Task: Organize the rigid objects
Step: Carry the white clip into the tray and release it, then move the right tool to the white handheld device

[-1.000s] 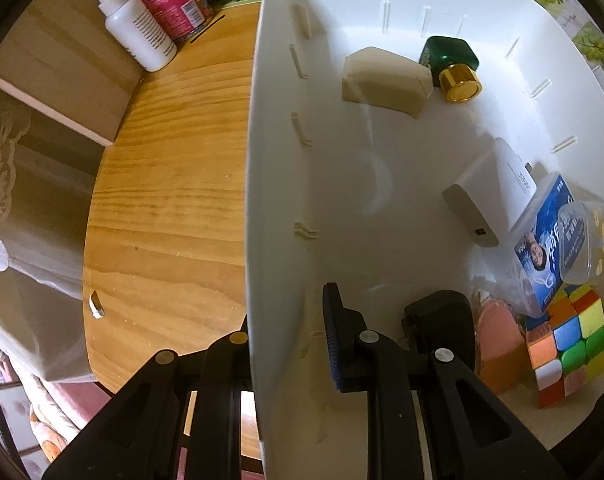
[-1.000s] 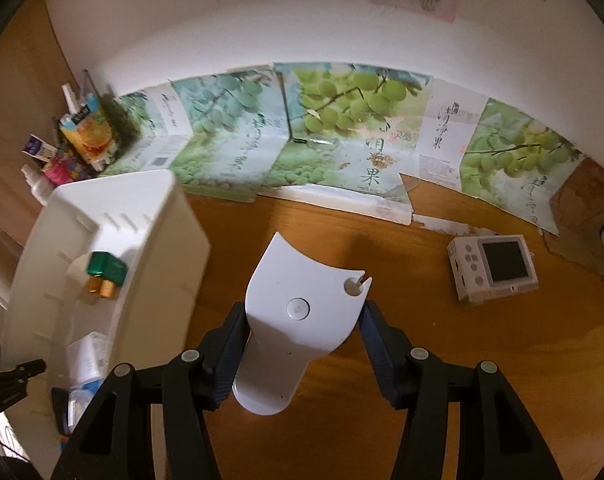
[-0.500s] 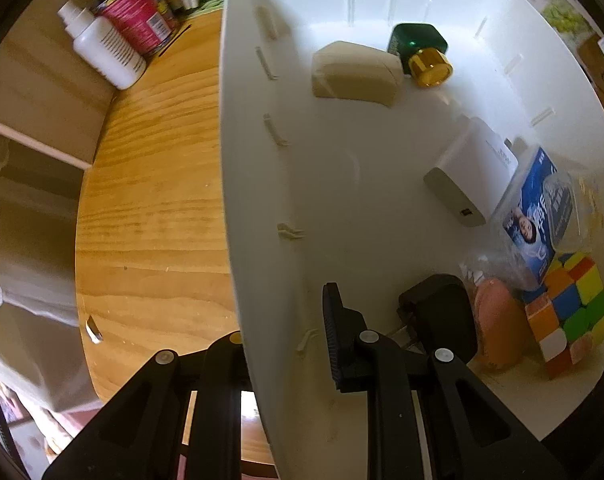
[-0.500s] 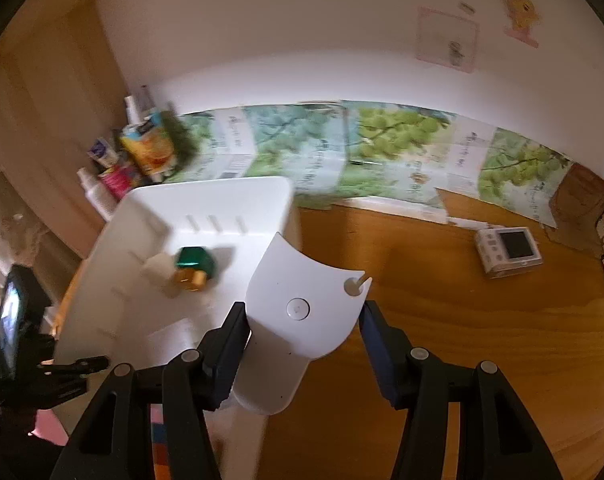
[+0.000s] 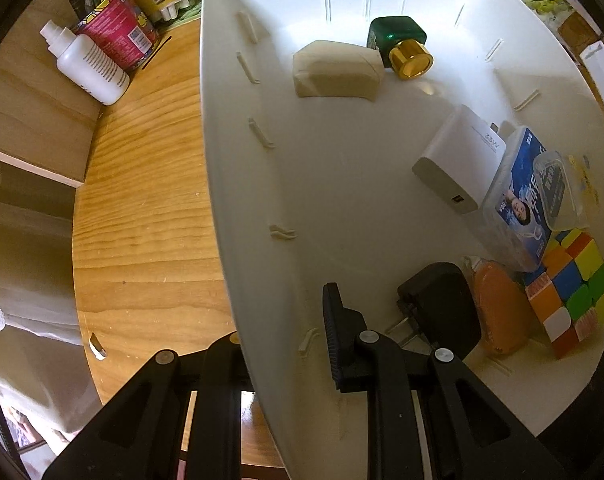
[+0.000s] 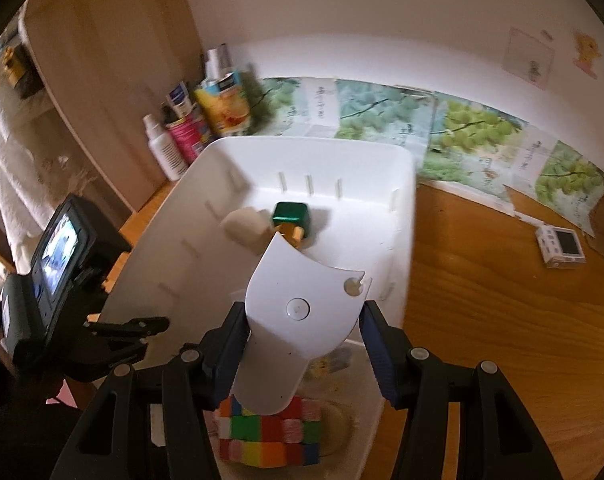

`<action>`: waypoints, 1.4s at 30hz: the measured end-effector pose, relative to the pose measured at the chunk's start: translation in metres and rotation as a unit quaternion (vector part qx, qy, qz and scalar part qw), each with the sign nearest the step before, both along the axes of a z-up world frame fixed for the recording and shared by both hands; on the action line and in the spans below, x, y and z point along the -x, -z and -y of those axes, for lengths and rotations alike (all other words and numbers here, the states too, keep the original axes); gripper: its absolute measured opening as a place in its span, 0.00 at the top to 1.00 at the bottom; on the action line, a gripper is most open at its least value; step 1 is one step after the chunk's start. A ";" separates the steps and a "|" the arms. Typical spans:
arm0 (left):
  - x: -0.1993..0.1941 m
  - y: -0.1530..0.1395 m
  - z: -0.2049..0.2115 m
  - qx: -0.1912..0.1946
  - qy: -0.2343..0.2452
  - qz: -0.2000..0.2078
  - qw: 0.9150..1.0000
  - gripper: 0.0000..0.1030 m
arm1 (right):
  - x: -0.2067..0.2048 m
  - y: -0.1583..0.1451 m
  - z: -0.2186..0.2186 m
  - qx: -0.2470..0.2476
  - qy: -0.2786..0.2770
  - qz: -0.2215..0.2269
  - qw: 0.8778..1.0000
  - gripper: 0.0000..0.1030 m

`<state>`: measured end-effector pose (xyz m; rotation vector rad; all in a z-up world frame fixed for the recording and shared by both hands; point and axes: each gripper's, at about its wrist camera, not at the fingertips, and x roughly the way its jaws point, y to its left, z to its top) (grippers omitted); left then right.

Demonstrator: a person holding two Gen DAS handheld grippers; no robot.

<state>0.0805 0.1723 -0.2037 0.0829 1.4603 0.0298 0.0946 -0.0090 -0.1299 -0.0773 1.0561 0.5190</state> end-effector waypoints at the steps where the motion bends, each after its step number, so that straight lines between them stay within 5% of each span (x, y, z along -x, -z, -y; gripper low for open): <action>1: 0.000 -0.001 0.000 0.000 0.000 0.000 1.000 0.80 | 0.002 0.000 -0.003 0.001 -0.003 0.000 1.000 0.45; 8: 0.002 -0.004 -0.002 0.000 -0.003 0.001 1.000 0.80 | 0.001 -0.001 -0.006 0.002 -0.005 -0.005 1.000 0.43; 16: -0.002 -0.006 -0.004 -0.001 -0.010 -0.001 1.000 0.80 | -0.013 -0.015 0.016 -0.007 0.022 -0.003 1.000 0.29; 24: -0.006 -0.006 -0.008 0.004 -0.016 0.001 1.000 0.80 | -0.049 -0.013 0.080 0.007 0.113 -0.061 0.992 0.26; 31: -0.005 -0.008 -0.012 0.008 -0.031 0.004 0.999 0.80 | -0.078 -0.008 0.157 0.013 0.216 -0.108 0.970 0.26; 42: -0.007 -0.005 -0.019 0.007 -0.050 -0.008 0.999 0.80 | -0.121 0.007 0.257 -0.070 0.346 -0.184 0.917 0.24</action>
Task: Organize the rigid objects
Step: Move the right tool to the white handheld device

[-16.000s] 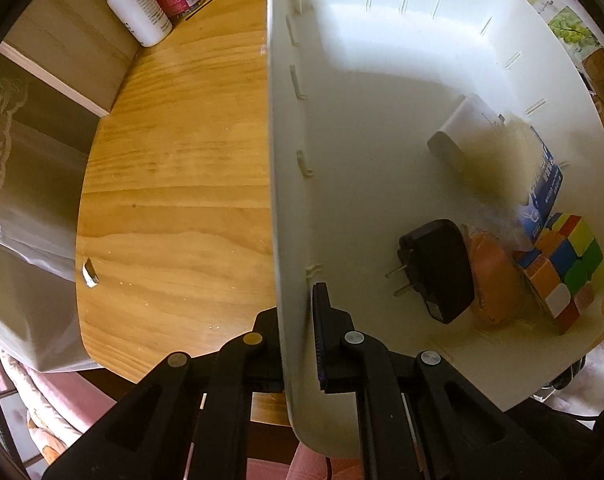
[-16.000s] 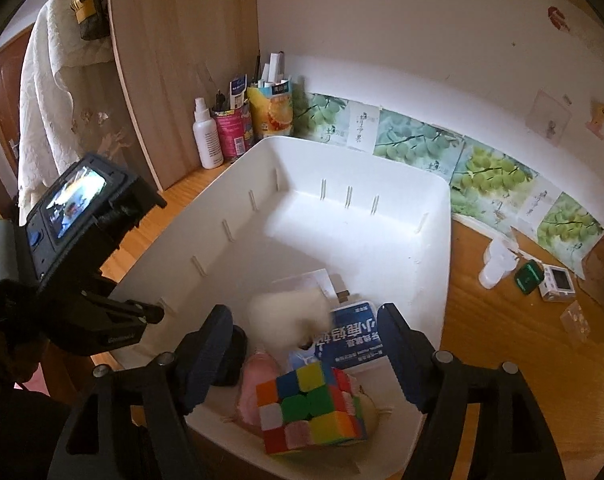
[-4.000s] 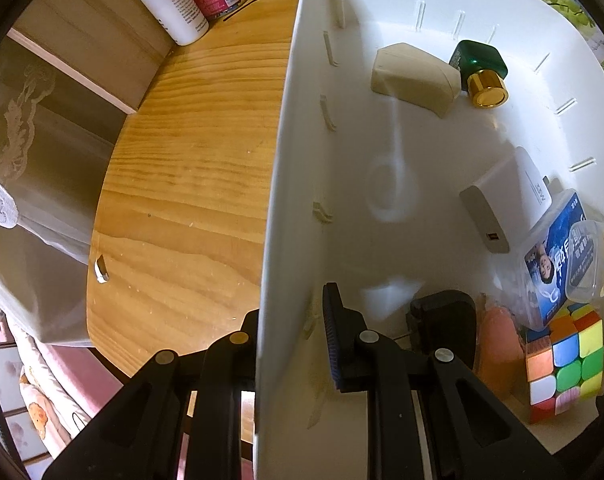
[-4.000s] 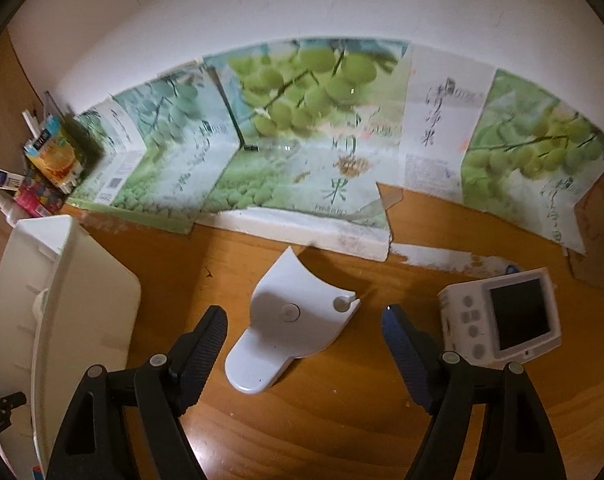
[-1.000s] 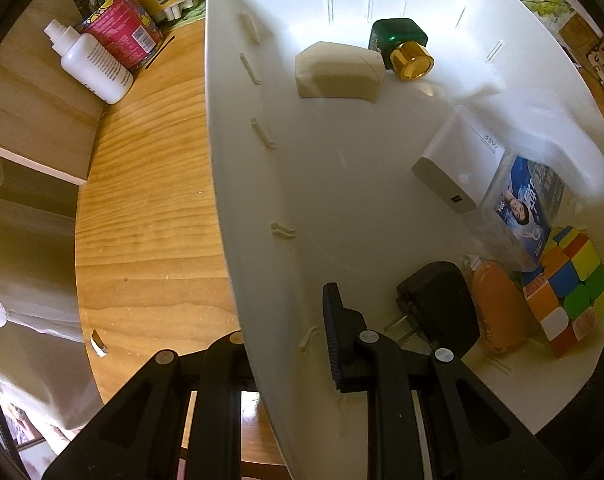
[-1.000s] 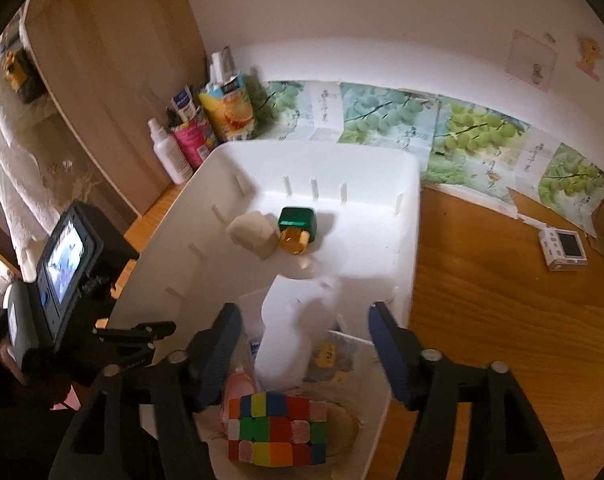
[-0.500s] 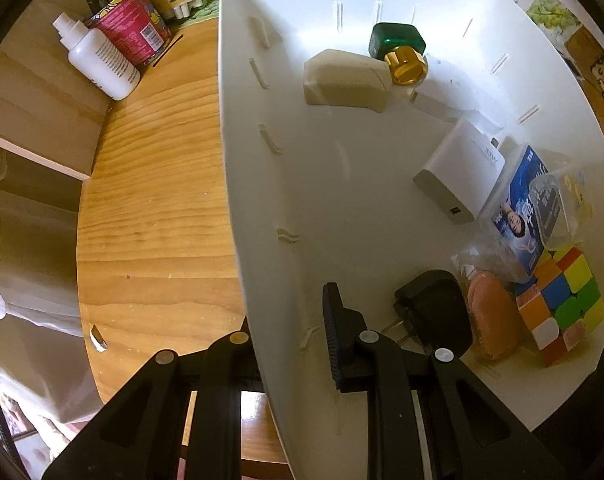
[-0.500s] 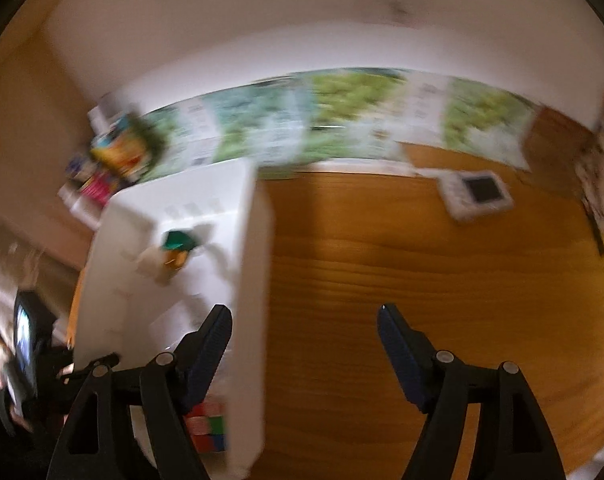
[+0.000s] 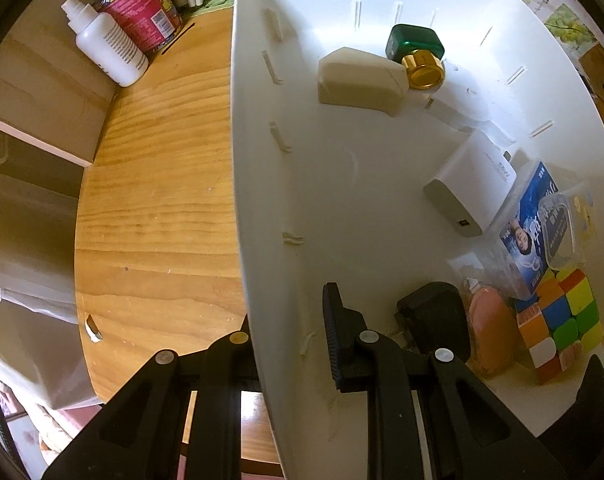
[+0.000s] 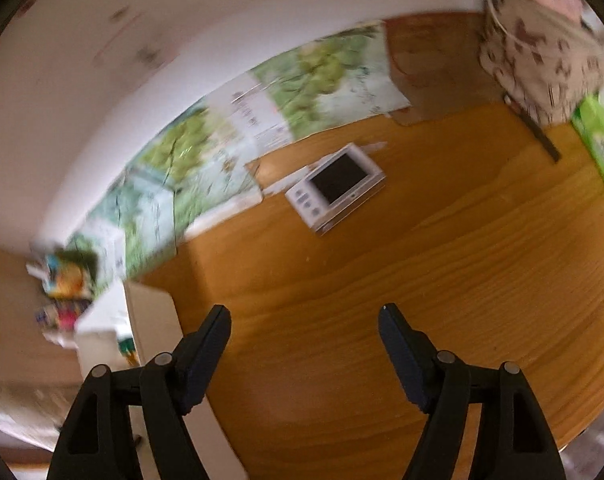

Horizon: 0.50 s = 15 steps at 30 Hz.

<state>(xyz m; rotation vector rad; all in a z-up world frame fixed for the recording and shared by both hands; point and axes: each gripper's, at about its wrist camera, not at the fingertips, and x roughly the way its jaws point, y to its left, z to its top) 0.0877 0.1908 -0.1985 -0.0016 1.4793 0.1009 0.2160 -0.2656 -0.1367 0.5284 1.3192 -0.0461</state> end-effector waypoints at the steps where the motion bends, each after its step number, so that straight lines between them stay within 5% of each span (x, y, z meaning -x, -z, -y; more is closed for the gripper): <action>1: 0.000 0.000 0.000 -0.001 -0.001 -0.001 1.000 0.80 | -0.006 0.002 0.009 -0.006 0.011 -0.007 1.000 0.23; 15: -0.016 0.005 -0.003 -0.006 -0.027 -0.014 1.000 0.80 | -0.078 0.057 0.079 -0.093 0.126 -0.078 0.985 0.22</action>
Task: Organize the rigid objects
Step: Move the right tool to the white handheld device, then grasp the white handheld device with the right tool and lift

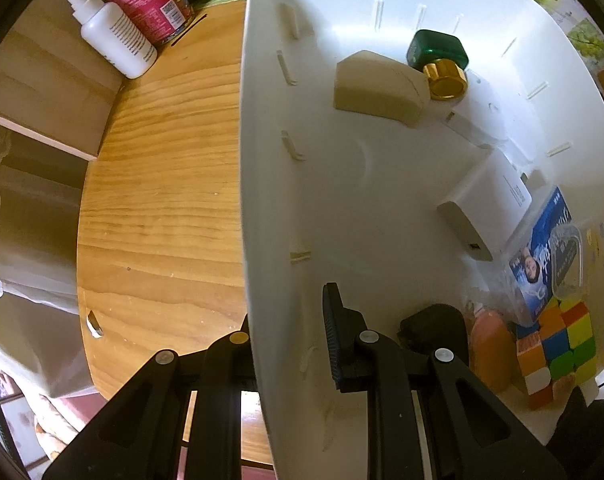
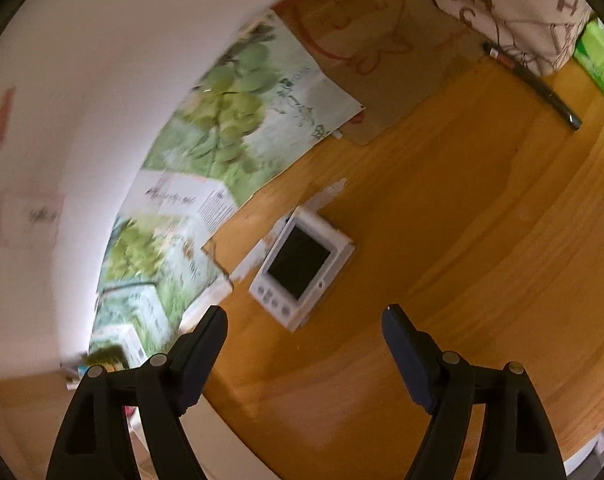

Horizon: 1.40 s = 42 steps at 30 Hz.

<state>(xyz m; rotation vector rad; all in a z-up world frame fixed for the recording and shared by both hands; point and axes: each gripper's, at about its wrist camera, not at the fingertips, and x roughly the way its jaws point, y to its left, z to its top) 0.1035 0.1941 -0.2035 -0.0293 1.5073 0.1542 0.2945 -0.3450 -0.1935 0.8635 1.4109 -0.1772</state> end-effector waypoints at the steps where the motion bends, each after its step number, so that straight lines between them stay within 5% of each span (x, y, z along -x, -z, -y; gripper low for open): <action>1: -0.001 0.001 -0.001 0.000 -0.004 -0.001 1.000 0.80 | -0.003 0.005 0.002 -0.005 0.005 -0.005 1.000 0.22; 18: -0.008 0.010 -0.006 -0.008 -0.034 -0.014 0.999 0.80 | -0.043 0.071 -0.018 -0.029 0.026 -0.086 0.996 0.21; 30: -0.008 0.010 -0.007 -0.004 -0.038 -0.013 0.999 0.80 | -0.071 0.062 -0.044 0.050 -0.012 -0.114 0.992 0.21; 36: -0.007 0.010 -0.009 -0.004 -0.039 -0.013 0.999 0.80 | -0.083 0.059 -0.066 0.111 -0.032 -0.137 0.984 0.30; 42: -0.004 0.011 -0.011 -0.004 -0.042 -0.013 0.999 0.80 | -0.093 0.057 -0.085 0.121 -0.065 -0.154 0.978 0.33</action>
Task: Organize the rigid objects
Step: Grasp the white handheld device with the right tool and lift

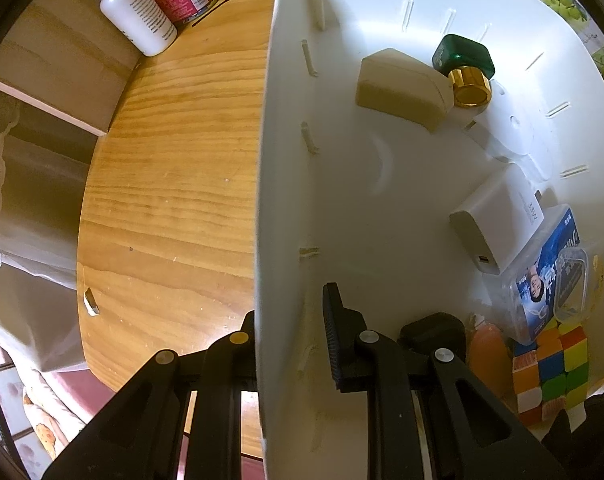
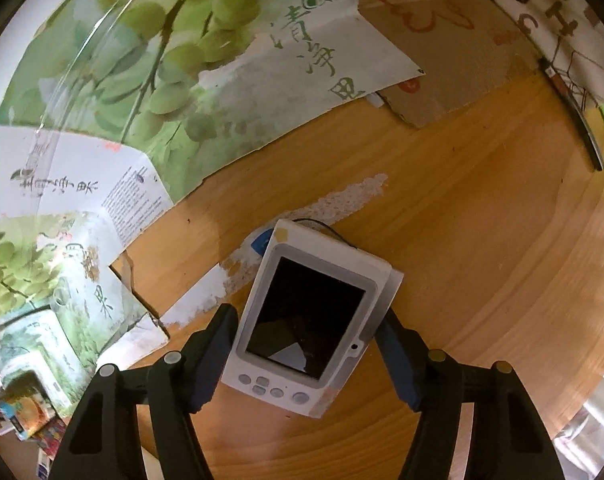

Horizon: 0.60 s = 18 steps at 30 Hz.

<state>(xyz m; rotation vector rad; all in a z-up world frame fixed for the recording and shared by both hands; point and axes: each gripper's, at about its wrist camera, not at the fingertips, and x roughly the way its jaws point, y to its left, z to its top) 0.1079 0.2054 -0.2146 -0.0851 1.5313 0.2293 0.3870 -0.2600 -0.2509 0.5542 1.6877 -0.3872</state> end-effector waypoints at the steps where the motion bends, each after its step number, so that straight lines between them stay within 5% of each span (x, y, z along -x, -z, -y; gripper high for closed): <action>1: 0.000 0.000 0.000 0.000 0.000 0.000 1.000 0.80 | 0.000 -0.001 0.000 0.000 -0.003 0.002 1.000 0.33; 18: 0.011 -0.005 -0.001 -0.008 0.000 0.010 1.000 0.80 | 0.031 0.004 -0.017 -0.028 -0.037 0.021 0.999 0.38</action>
